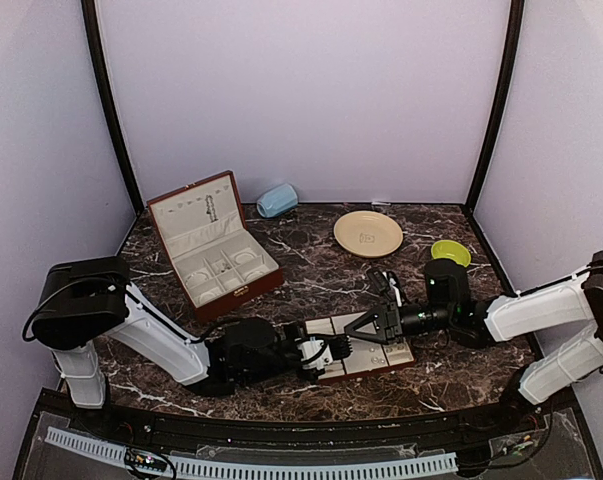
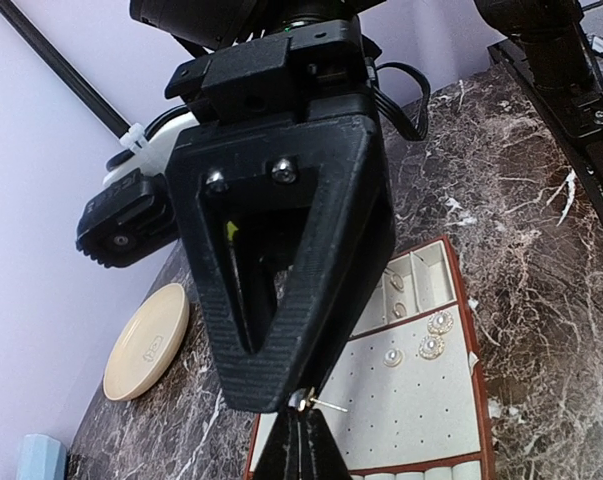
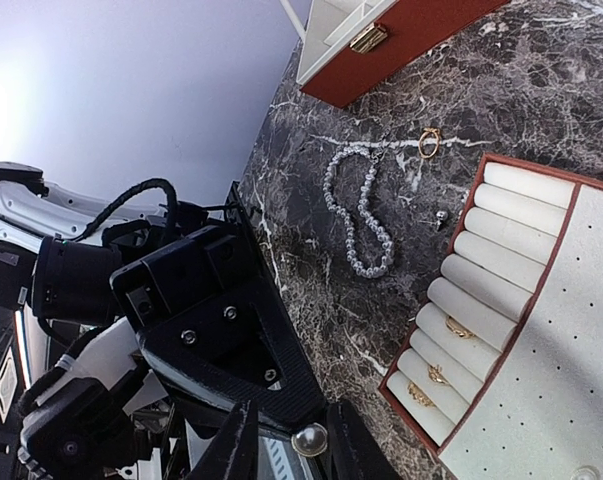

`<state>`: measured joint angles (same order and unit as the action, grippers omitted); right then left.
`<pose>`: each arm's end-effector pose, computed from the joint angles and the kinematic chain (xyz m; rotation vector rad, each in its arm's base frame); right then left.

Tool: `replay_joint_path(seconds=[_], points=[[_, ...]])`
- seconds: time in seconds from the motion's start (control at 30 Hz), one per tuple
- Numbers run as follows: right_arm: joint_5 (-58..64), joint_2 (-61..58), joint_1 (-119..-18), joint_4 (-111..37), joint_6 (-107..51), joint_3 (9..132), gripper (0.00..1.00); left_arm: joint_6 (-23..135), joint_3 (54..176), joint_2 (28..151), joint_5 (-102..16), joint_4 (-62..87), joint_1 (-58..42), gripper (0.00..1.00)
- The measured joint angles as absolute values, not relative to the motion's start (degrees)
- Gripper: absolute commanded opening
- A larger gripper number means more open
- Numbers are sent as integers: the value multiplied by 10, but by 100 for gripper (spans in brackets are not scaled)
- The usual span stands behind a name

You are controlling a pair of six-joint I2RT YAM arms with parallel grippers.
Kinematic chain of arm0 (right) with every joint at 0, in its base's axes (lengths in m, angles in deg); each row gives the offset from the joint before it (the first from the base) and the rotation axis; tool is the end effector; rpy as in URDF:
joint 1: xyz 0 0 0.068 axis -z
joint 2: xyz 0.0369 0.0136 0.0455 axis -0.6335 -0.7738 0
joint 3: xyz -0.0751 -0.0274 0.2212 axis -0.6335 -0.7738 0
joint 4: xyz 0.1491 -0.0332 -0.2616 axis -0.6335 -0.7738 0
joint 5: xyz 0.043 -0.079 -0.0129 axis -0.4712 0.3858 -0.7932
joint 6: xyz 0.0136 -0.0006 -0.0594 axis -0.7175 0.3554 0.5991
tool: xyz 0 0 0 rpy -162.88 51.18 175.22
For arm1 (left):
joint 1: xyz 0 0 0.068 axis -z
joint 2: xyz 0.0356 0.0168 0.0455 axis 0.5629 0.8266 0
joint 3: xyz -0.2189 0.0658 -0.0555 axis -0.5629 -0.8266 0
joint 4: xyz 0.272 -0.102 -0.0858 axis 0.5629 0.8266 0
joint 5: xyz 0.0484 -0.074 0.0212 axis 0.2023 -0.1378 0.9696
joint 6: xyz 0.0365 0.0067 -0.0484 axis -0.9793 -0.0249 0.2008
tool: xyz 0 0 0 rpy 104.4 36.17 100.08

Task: Organize the mixed jewelry
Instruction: Pass from the left arm to the right

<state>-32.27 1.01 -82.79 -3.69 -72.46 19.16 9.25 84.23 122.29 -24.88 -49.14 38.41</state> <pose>0.1920 0.2246 0.0969 -0.4428 2.2582 1.7105 0.1200 -0.3581 0.0795 1.2408 1.0658 -0.3571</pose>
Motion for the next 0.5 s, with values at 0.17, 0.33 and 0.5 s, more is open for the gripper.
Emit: replay_joint_path(seconds=[0.17,0.33,0.5], points=[[-323,10,-828,-37,-725,190,25,94,840,1223,-247,-501,384,4],[-324,10,-828,-37,-723,190,21,95,840,1223,-247,-502,384,4],[-323,10,-828,-37,-723,190,16,96,840,1223,-248,-504,384,4]])
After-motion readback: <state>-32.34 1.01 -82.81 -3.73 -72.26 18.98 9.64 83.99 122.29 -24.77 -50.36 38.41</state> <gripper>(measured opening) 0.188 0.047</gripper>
